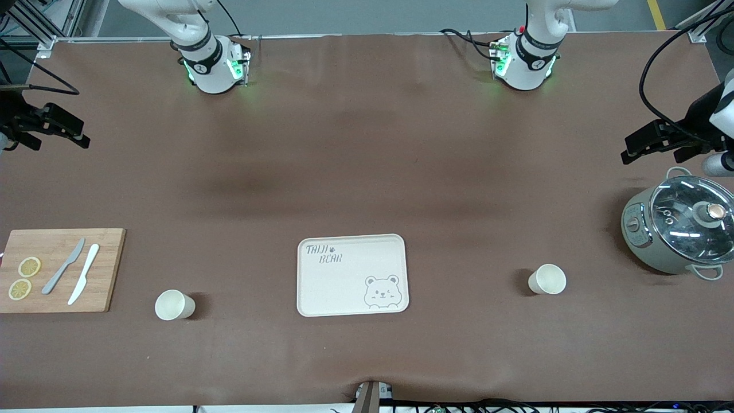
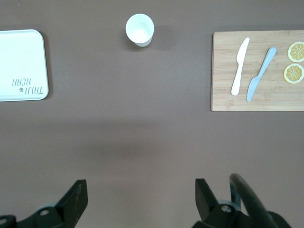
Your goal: Place white IKEA cup upright on tray with both arms
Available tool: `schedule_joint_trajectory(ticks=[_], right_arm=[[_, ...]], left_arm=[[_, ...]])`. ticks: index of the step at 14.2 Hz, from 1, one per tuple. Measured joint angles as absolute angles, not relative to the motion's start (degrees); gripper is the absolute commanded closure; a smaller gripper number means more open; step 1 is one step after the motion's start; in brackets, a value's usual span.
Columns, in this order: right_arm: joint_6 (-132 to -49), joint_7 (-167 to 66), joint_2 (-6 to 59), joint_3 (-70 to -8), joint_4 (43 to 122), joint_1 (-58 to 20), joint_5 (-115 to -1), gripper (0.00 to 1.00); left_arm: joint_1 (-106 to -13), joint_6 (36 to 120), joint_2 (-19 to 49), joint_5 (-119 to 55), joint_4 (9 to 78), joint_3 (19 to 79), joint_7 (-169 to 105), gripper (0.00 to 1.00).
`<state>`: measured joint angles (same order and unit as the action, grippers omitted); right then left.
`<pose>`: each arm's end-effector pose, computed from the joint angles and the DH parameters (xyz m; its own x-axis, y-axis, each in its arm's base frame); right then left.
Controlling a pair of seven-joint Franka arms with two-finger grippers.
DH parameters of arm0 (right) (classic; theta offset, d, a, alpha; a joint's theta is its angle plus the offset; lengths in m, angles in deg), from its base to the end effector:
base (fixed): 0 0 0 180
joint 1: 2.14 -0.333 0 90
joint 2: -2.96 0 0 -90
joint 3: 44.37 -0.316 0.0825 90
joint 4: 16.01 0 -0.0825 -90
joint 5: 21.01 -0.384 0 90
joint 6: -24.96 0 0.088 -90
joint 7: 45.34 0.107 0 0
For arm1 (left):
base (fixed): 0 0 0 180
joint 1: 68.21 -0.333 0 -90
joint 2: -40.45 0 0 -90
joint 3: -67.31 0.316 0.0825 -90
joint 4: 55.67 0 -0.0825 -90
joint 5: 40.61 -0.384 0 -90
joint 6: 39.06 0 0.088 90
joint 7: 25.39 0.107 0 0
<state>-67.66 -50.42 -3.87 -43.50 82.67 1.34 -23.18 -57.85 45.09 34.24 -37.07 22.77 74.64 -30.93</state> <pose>0.5190 -0.0360 0.6209 0.9998 0.0110 0.0168 0.0117 -0.9992 -0.0383 0.5762 -0.0424 0.6490 0.9992 0.0368 -0.0123 0.0373 -0.9982 0.0467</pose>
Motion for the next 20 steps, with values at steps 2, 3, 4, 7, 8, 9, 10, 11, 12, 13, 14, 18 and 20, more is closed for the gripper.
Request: schedule_joint_trajectory(ticks=[2, 3, 4, 7, 8, 9, 10, 11, 12, 13, 14, 18, 20], right_arm=[[-67.66, -50.43, -3.86, -43.51, 82.67, 1.26, -23.18, 0.00], [-67.66, -50.43, -3.79, -43.51, 82.68, 1.21, -23.18, 0.00], [-67.66, -50.43, -3.70, -43.51, 82.68, 1.17, -23.18, 0.00], [-67.76, -50.43, -3.52, -43.51, 82.68, 1.14, -23.18, 0.00], [-67.76, -50.42, -3.52, -43.51, 82.68, 1.12, -23.18, 0.00], [-67.85, -50.42, -3.50, -43.51, 82.68, 1.11, -23.18, 0.00], [-68.36, -50.41, -3.41, -43.50, 82.69, 1.12, -23.18, 0.00], [-69.28, -50.41, -3.11, -43.46, 82.71, 1.13, -23.18, 0.00], [-70.27, -50.41, -2.42, -43.40, 82.72, 1.14, -23.18, 0.00], [-71.44, -50.41, -1.33, -43.37, 82.70, 1.13, -23.19, 0.00], [-72.82, -50.41, 0.08, -43.40, 82.65, 1.10, -23.21, 0.00], [-75.84, -50.41, 8.78, -43.41, 77.26, 1.06, -23.22, 0.00], [-75.89, -50.41, 14.70, -43.31, 73.11, 1.15, -23.29, 0.00]], left_arm=[[-57.85, 45.28, 34.24, -37.08, 22.77, 74.64, -30.93, 0.00], [-57.84, 45.55, 34.24, -37.08, 22.77, 74.64, -30.93, 0.00], [-57.83, 45.70, 34.24, -37.08, 22.77, 74.64, -30.93, 0.00], [-57.91, 45.98, 33.99, -37.13, 22.88, 74.64, -30.93, 0.00], [-57.97, 46.30, 33.79, -37.14, 22.93, 74.65, -30.93, 0.00], [-58.00, 46.44, 33.57, -37.17, 22.95, 74.65, -30.93, 0.00], [-58.01, 46.48, 33.22, -37.23, 23.02, 74.67, -30.93, 0.00], [-58.01, 46.49, 32.67, -37.29, 23.13, 74.67, -30.93, 0.00], [-57.96, 46.51, 31.88, -37.68, 23.26, 74.67, -30.93, 0.00], [-57.84, 46.59, 30.96, -38.76, 23.37, 74.64, -30.87, 0.00], [-57.72, 46.93, 29.99, -39.66, 23.47, 74.57, -30.86, 0.00], [-57.62, 50.98, 25.51, -40.36, 23.86, 74.44, -30.85, 0.00], [-57.66, 54.07, 22.88, -41.21, 24.01, 74.44, -30.83, 0.00]])
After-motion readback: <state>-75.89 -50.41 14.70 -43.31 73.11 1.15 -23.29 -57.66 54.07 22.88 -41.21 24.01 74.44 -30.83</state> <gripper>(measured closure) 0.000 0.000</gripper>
